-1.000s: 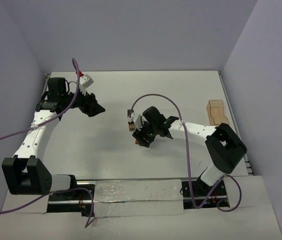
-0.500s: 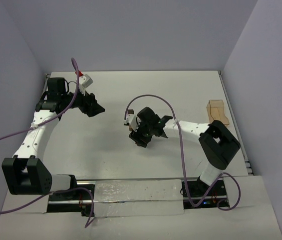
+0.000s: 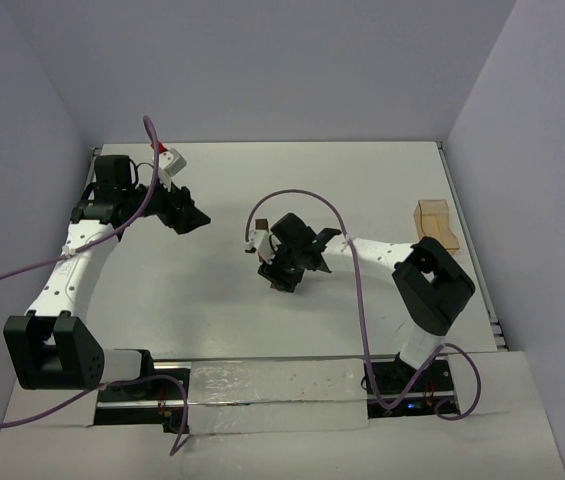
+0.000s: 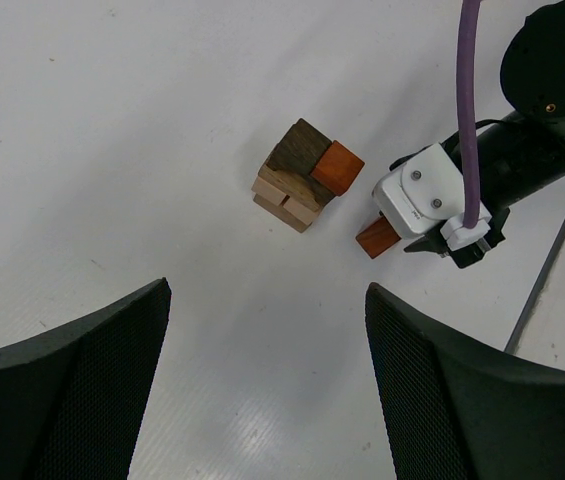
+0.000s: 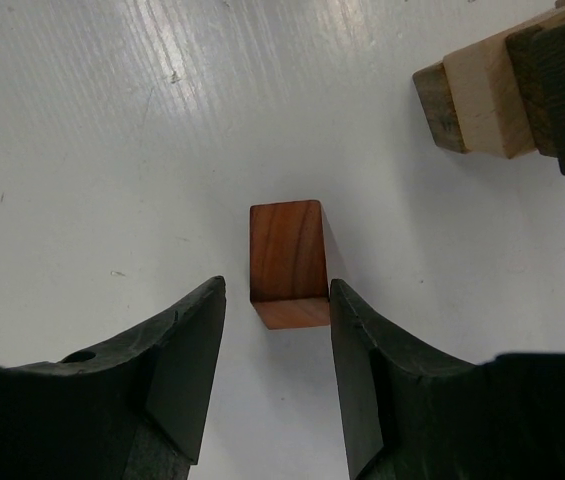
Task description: Build the wood block tower
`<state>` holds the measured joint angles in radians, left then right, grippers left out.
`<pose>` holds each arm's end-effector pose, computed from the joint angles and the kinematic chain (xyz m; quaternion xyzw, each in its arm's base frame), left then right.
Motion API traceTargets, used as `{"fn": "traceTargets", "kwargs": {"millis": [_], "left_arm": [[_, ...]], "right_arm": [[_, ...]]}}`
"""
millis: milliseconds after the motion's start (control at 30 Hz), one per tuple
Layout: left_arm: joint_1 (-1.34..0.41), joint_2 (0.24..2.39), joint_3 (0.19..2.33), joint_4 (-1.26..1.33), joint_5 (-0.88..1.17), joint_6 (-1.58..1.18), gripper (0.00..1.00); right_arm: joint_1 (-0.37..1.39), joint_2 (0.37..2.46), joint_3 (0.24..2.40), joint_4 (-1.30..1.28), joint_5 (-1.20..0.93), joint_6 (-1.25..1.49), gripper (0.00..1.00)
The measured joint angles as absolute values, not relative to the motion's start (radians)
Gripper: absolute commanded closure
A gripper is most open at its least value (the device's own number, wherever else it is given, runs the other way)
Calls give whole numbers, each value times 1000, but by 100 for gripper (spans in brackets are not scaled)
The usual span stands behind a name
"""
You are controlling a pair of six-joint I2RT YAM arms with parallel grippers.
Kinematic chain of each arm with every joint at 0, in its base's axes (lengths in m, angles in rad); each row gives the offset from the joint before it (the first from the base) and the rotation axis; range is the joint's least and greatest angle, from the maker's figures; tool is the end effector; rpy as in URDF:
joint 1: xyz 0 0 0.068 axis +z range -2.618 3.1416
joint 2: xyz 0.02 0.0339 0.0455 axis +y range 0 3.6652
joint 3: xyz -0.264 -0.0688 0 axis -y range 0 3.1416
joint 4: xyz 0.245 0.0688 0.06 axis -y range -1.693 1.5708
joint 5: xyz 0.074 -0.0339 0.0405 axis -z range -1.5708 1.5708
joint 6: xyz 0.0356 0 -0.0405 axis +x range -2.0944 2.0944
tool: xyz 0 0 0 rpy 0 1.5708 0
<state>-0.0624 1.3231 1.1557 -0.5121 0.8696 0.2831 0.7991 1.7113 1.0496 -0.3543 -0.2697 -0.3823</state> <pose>0.2800 -0.0448 0.3268 0.3195 0.7750 -0.3347 0.4304 0.2332 0.2533 0.1796 -0.5614 0.7710 0.1826 0.2387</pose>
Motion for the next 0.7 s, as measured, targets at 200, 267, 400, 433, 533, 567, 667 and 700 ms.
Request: {"fn": "traceTargets", "kwargs": {"millis": [200,267,400,433,533,567,667,700], "left_arm": [[-62,1323,1156,-512,870,285,15],[-62,1323,1156,-512,870,287,15],[-62,1323,1156,-512,872,290,15],[-62,1323,1156,-512,872,291,15],[-62,1323,1156,-513,873,292,15],[-62,1323,1156,-513,873,292,15],[-62,1323,1156,-513,872,292,16],[-62,1323,1156,-512,872,292,16]], "right_arm": [[812,1728,1060,-372,-251,-400,48],[817,1738,1060,-373,-242,-404,47],[825,1759,1060,-377,-221,-413,49],[825,1763,1060,-378,-220,-414,53],[827,1766,1061,-379,-210,-417,63],[827,1766,1061,-380,-209,-416,66],[827,1766,1064,-382,-203,-417,80],[827,1766,1066,-382,-203,-416,86]]}}
